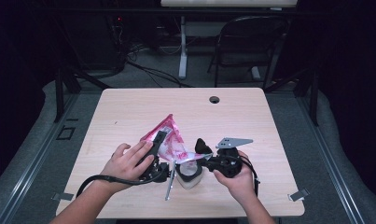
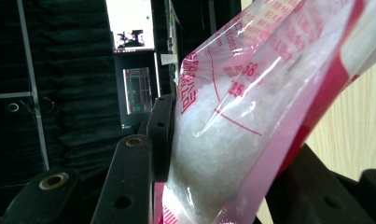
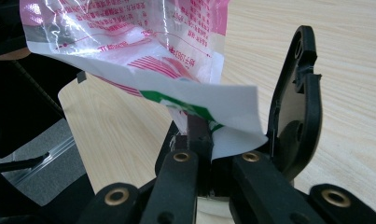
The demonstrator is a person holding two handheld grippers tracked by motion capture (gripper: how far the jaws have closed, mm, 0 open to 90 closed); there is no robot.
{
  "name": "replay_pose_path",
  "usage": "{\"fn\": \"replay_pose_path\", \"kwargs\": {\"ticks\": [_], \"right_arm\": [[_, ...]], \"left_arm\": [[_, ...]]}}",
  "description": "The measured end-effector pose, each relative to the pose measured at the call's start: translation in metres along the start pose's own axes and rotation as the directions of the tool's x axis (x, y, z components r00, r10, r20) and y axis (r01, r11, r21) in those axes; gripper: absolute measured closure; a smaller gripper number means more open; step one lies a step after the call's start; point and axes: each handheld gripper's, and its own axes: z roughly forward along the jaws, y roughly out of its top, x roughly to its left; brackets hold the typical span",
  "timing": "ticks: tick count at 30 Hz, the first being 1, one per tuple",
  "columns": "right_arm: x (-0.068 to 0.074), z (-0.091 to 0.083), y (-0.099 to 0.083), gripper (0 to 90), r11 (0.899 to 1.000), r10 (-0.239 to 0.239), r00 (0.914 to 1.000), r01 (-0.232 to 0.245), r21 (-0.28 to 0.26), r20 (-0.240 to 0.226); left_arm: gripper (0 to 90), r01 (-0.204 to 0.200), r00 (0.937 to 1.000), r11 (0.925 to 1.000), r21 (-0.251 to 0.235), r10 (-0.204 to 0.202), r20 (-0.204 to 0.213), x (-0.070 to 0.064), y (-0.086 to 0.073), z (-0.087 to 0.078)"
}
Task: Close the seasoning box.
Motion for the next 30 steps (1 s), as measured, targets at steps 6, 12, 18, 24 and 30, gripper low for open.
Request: {"fn": "replay_pose_path", "kwargs": {"ticks": [6, 12, 18, 24, 30], "right_arm": [[0.0001, 0.0003, -0.0002, 90.0, 1.0, 0.002, 1.0, -0.002, -0.001, 0.002], [0.0003, 0.0004, -0.0002, 90.0, 1.0, 0.002, 1.0, -0.002, -0.001, 0.002], [0.0004, 0.0005, -0.0002, 90.0, 1.0, 0.003, 1.0, -0.003, -0.002, 0.003], [0.0005, 0.0005, -0.0002, 90.0, 1.0, 0.002, 1.0, -0.002, -0.002, 0.004], [0.0002, 0.0005, -0.0002, 90.0, 1.0, -0.001, 0.9999, 0.001, 0.005, 0.01]], "left_arm": [[64.1, -0.012, 0.9999, 0.9999, -0.002, 0.012, -0.009, 0.0007, 0.0005, -0.0002], [64.1, -0.013, 0.9999, 0.9999, -0.001, 0.013, -0.007, 0.0006, 0.0001, -0.0001], [64.1, -0.013, 0.9998, 0.9999, -0.002, 0.013, -0.011, 0.001, 0.0005, -0.0004], [64.0, -0.015, 0.9997, 0.9999, -0.005, 0.015, -0.019, 0.0018, 0.0005, -0.0012], [63.9, -0.026, 0.9996, 0.9997, -0.006, 0.026, -0.014, 0.0022, 0.0013, -0.0011]]}}
